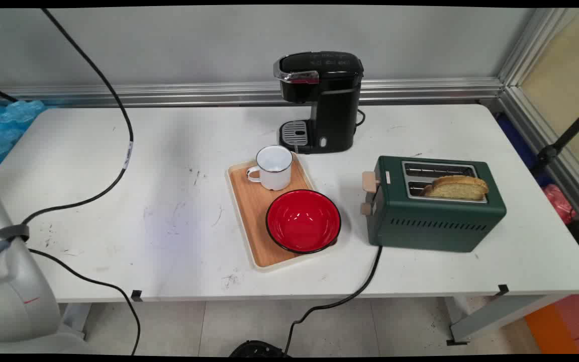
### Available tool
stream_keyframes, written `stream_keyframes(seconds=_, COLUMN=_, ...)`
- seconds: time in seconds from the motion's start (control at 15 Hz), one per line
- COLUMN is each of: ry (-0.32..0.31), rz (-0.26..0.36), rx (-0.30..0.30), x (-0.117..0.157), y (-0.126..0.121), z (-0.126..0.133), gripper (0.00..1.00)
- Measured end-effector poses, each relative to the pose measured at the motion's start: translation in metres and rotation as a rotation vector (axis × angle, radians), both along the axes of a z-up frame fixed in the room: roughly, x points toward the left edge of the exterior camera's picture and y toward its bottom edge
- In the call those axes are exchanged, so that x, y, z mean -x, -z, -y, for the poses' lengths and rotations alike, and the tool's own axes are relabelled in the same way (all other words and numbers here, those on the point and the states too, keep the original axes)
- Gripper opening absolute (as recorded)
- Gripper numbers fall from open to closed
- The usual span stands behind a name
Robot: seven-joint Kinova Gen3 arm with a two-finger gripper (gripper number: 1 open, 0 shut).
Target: Press the toaster switch
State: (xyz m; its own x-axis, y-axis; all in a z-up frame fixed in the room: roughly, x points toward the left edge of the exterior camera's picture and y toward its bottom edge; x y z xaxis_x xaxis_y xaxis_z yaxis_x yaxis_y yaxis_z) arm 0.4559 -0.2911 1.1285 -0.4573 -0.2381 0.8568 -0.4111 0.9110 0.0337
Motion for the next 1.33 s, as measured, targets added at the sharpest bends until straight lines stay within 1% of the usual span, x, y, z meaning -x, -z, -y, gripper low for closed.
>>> stream_keyframes(seconds=0.13, ry=0.012, rz=0.021, rx=0.001, x=-0.003, y=0.006, z=-0.004, gripper=1.0)
stream_keyframes(seconds=0.27, ry=0.023, rz=0.049, rx=-0.008, x=-0.003, y=0.017, z=-0.009, gripper=1.0)
stream_keyframes(seconds=0.47, ry=0.035, rz=0.103, rx=-0.022, x=0.011, y=0.043, z=-0.013, gripper=1.0)
stream_keyframes(seconds=0.73, ry=0.058, rz=0.168, rx=-0.027, x=0.043, y=0.08, z=-0.009, gripper=1.0)
stream_keyframes(seconds=1.13, ry=0.108, rz=0.256, rx=-0.02, x=0.096, y=0.138, z=0.009, gripper=1.0)
stream_keyframes(seconds=1.33, ry=0.136, rz=0.297, rx=-0.019, x=0.116, y=0.161, z=0.018, gripper=1.0)
